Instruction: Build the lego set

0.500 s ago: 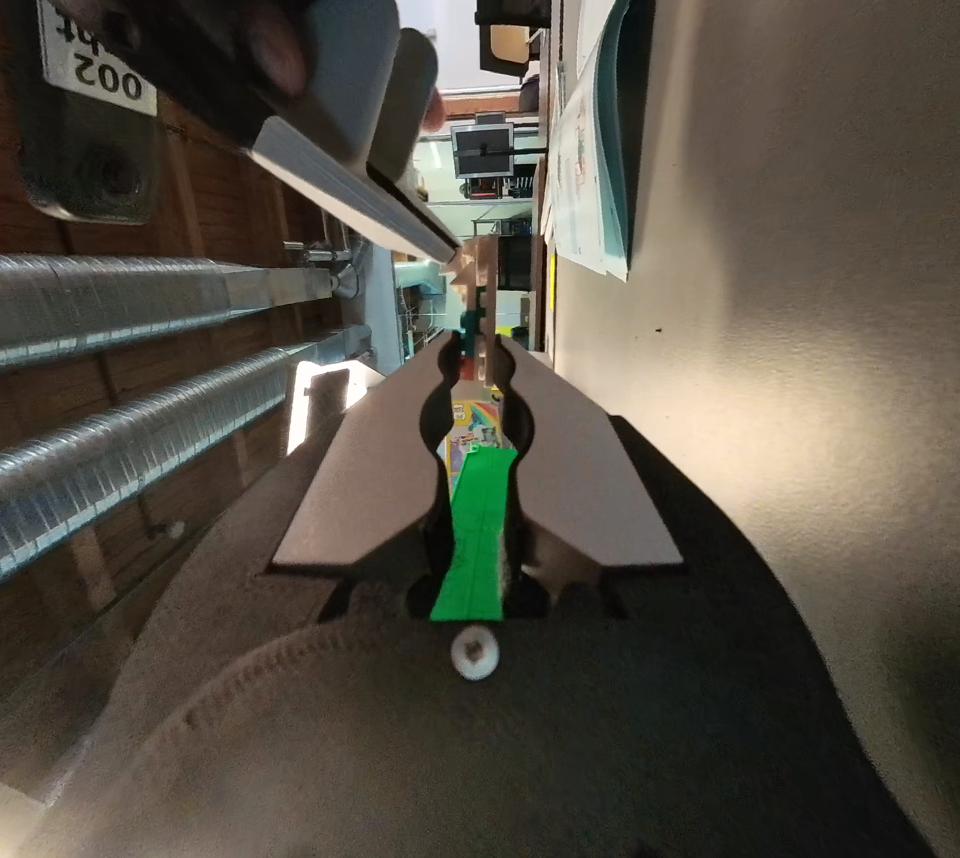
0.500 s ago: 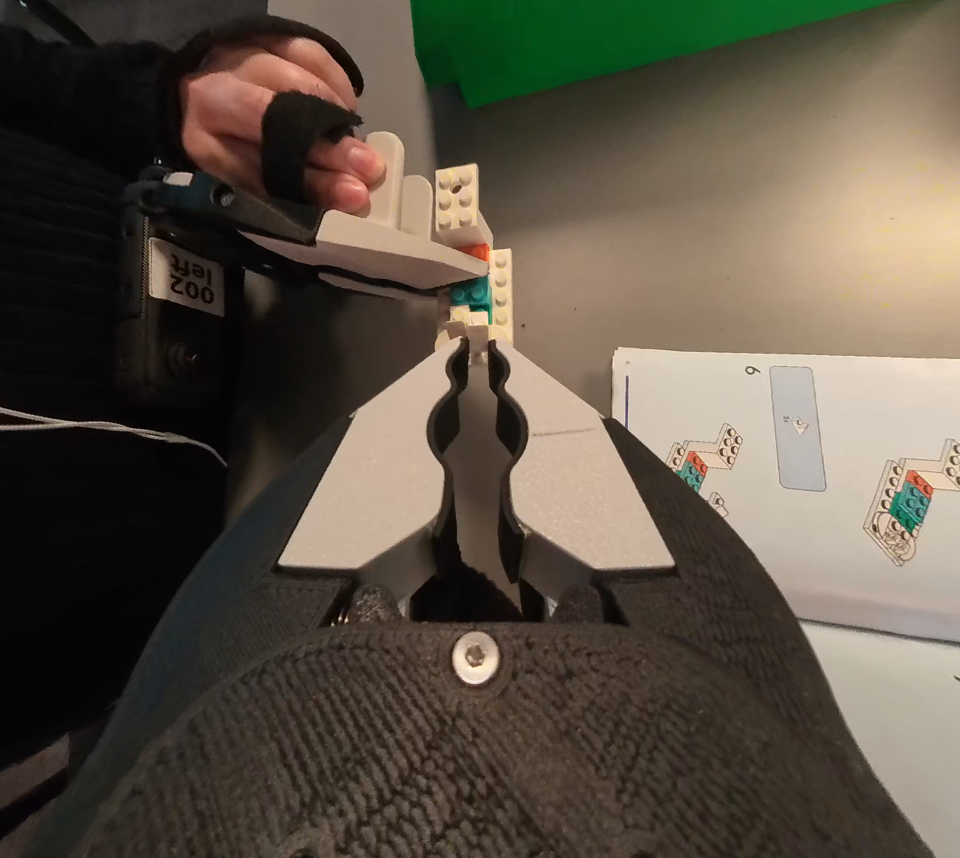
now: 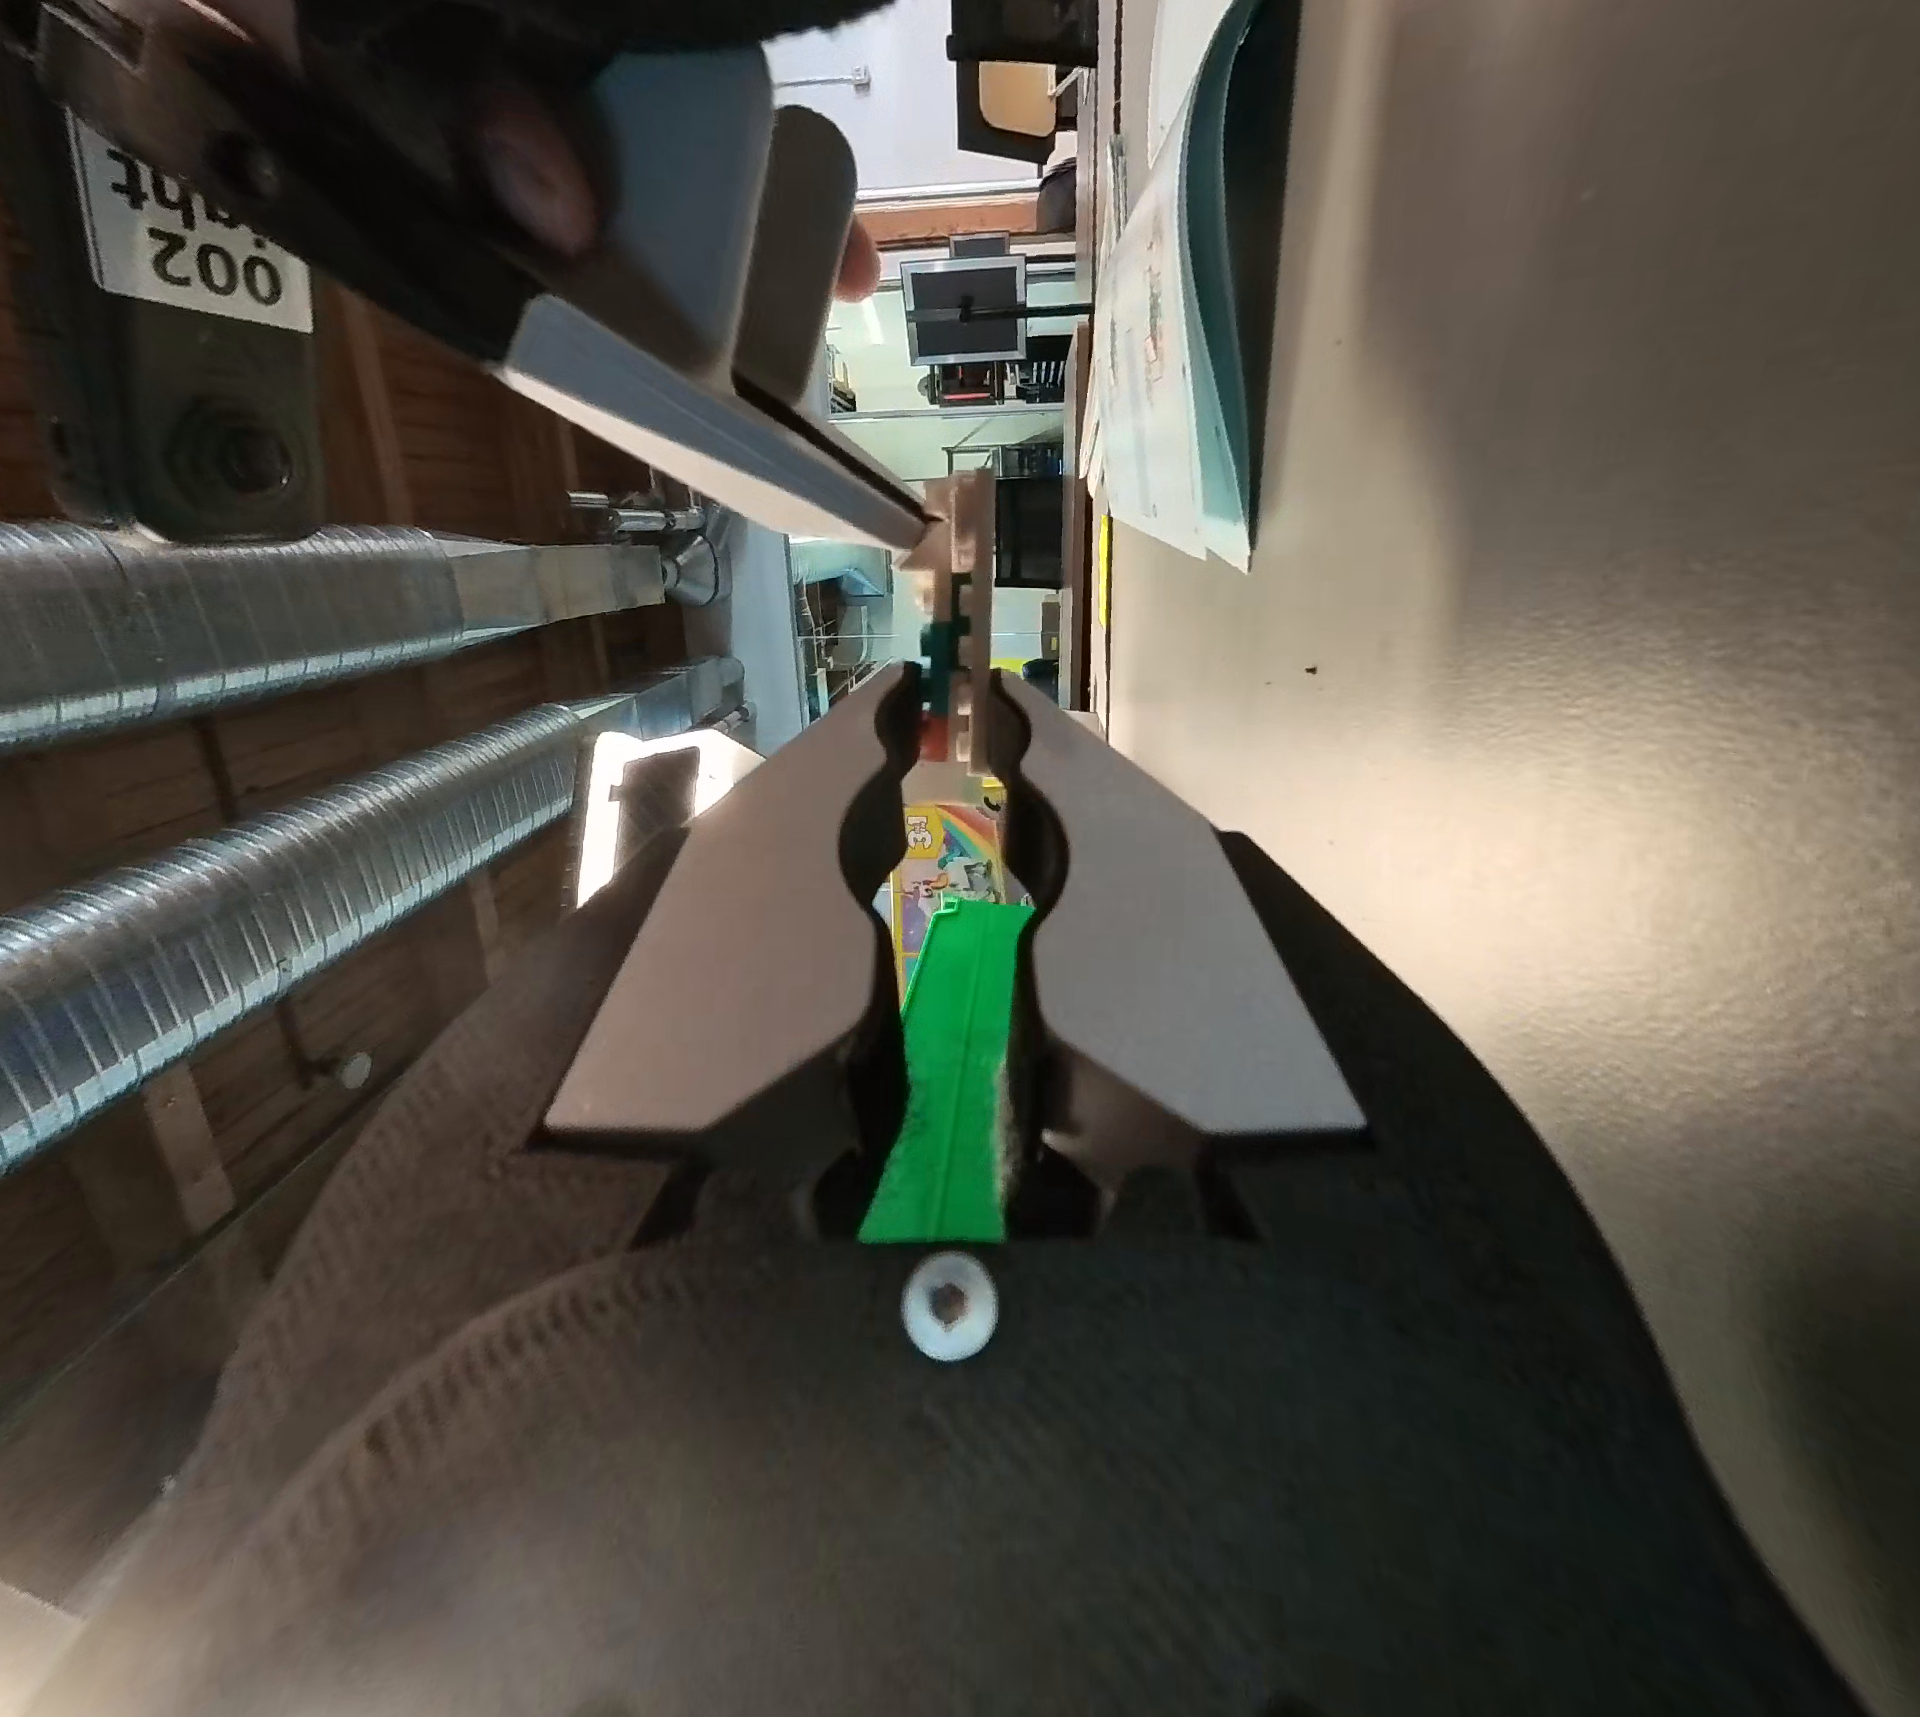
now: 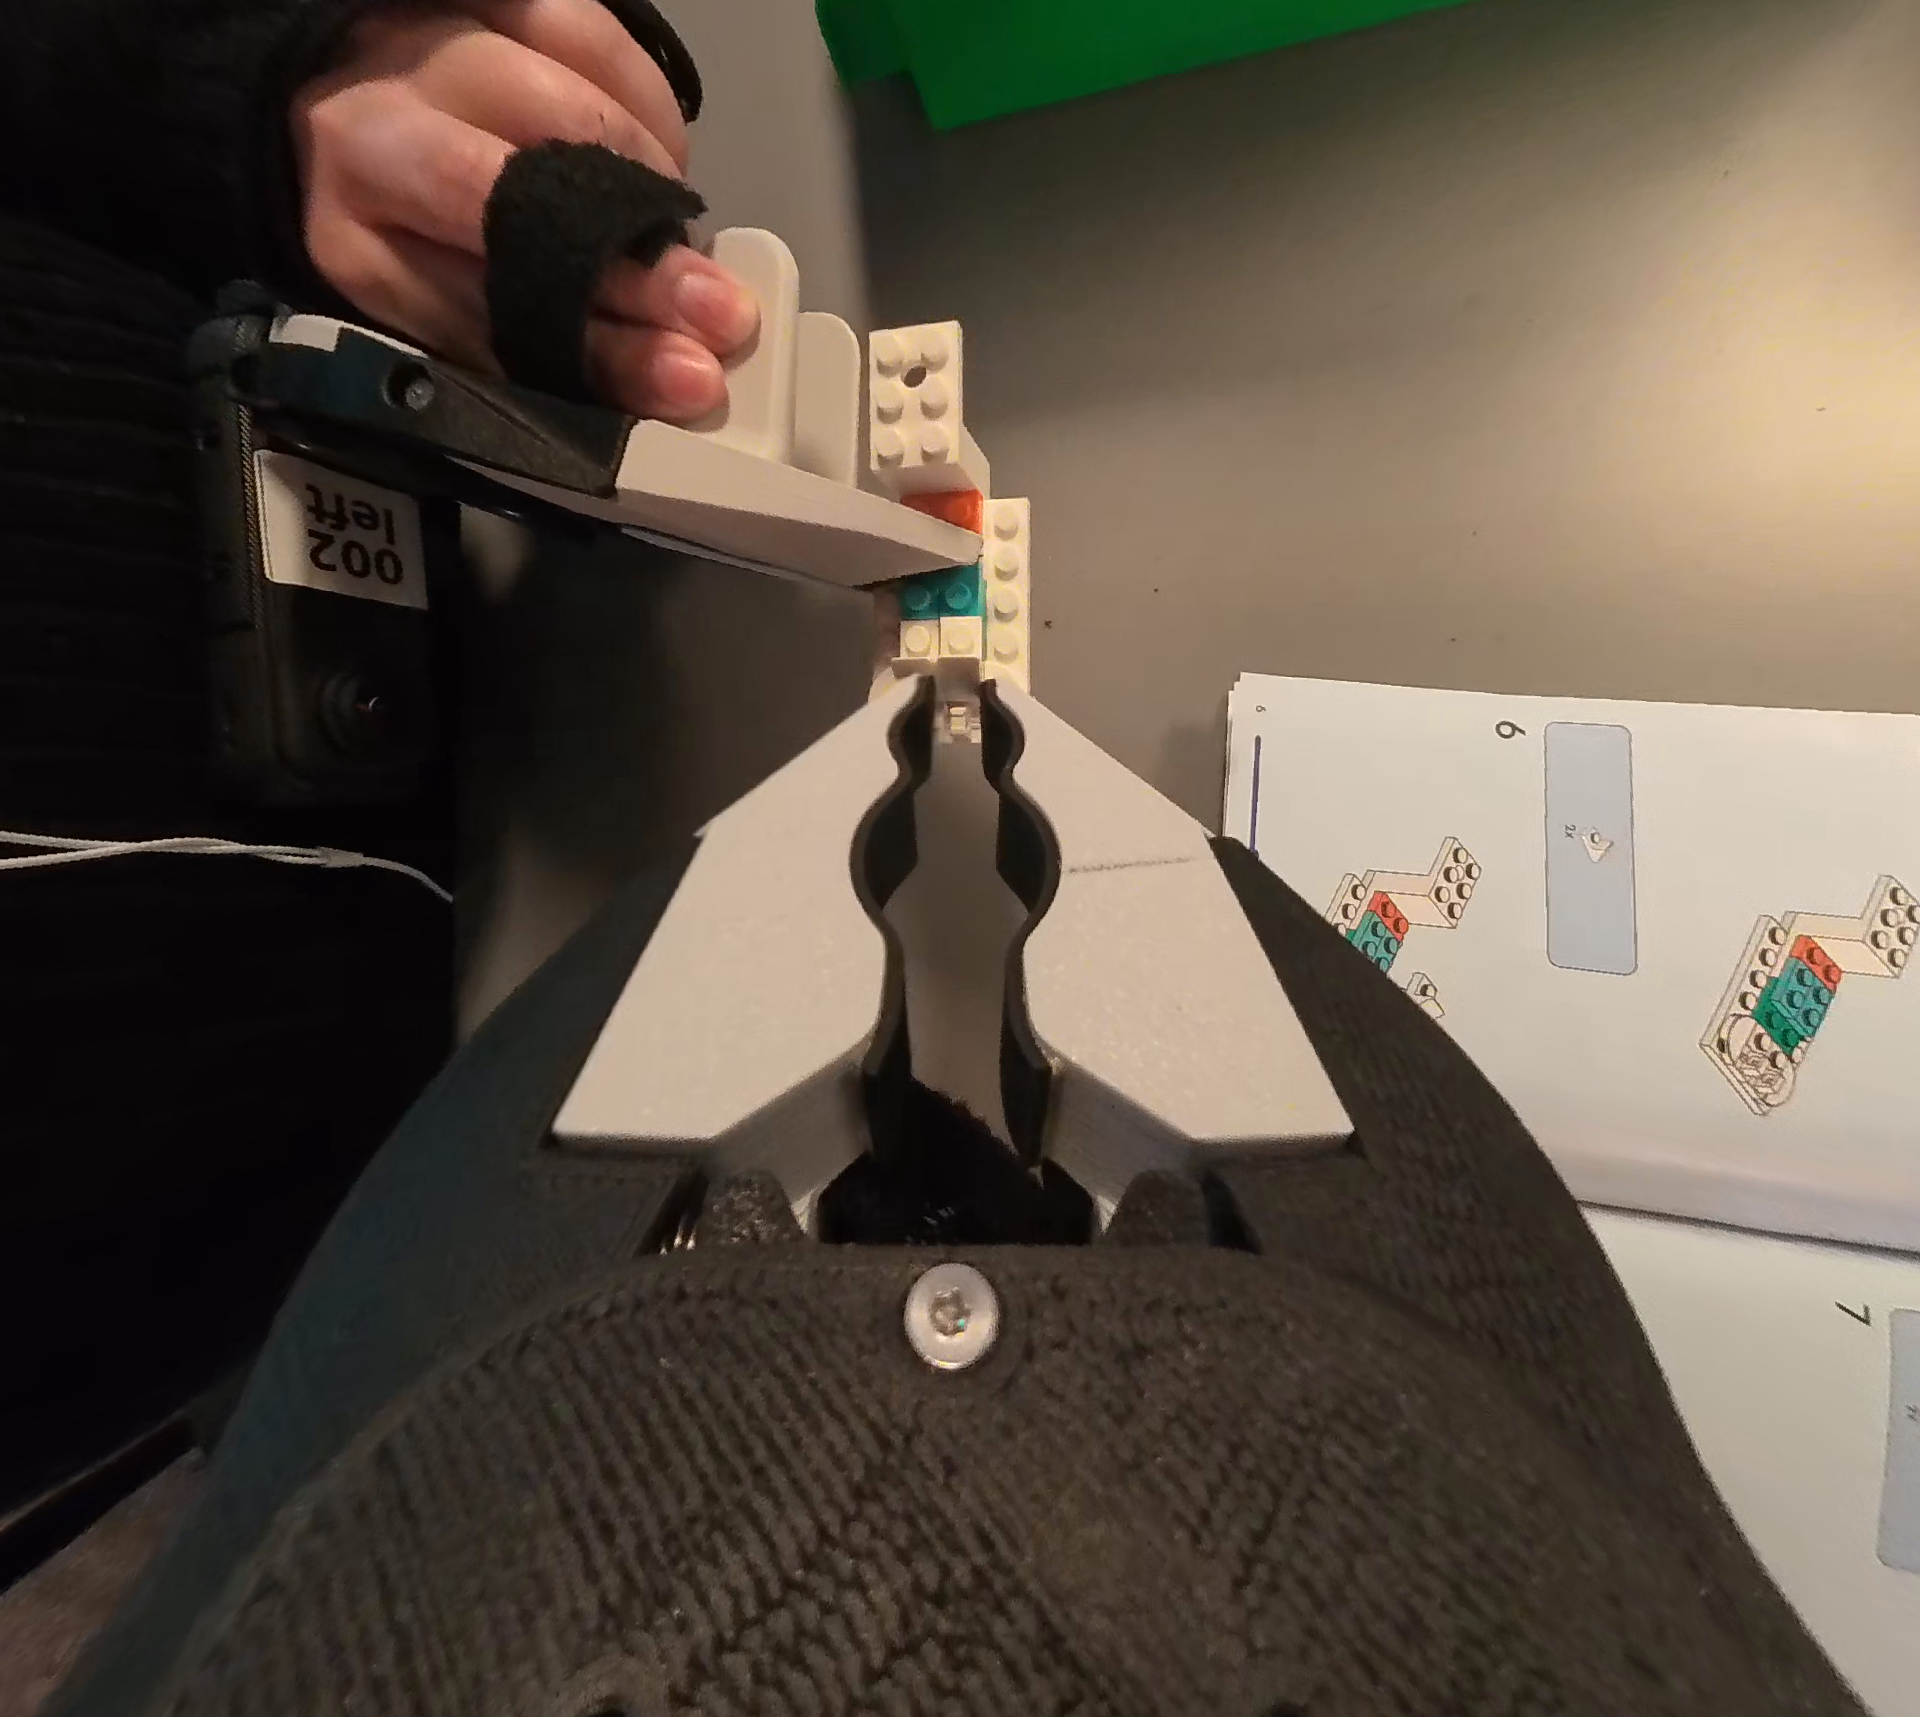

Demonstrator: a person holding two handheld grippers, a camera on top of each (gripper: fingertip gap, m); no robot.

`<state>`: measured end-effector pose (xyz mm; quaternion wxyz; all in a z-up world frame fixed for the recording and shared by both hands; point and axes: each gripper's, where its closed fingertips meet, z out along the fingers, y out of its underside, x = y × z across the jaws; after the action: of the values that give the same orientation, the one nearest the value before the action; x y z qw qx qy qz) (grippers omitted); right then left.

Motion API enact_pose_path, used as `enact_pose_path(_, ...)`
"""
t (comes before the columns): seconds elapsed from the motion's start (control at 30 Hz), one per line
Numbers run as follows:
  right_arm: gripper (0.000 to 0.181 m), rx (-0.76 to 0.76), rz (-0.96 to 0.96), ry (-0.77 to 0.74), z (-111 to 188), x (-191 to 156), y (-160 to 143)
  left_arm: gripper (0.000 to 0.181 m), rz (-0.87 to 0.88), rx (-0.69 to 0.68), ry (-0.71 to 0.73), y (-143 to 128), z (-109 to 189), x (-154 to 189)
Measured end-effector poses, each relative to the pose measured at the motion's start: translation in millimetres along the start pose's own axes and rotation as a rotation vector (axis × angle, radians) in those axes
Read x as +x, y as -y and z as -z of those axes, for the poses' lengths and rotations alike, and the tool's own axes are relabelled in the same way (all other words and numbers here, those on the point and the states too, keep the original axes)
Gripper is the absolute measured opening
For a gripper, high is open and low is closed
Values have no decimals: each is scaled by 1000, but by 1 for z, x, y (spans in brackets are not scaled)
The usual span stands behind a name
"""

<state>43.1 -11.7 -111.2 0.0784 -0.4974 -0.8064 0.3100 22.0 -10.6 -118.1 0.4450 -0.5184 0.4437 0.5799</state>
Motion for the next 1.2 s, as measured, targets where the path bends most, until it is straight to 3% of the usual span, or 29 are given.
enact_pose_path(0.17,28,42,36,18,5,-6,2,10,7,-9,-5,-2,-1,0)
enact_pose_path(0.27,48,133,195,-32,9,-10,7,11,20,-14,-17,-3,-1,1)
enact_pose_path(0.37,59,177,533,-293,5,-3,7,11,44,-21,-30,-5,-2,2)
enact_pose_path(0.5,67,52,932,-650,-10,8,-2,10,81,-27,-52,-6,-2,4)
enact_pose_path(0.67,60,29,1056,-806,-18,13,2,10,90,-21,-72,-5,-2,6)
enact_pose_path(0.97,22,-49,1178,-910,-13,20,6,10,151,-10,-81,-3,0,3)
enact_pose_path(1.2,19,-151,1267,-932,-12,19,5,10,187,-11,-103,-3,1,2)
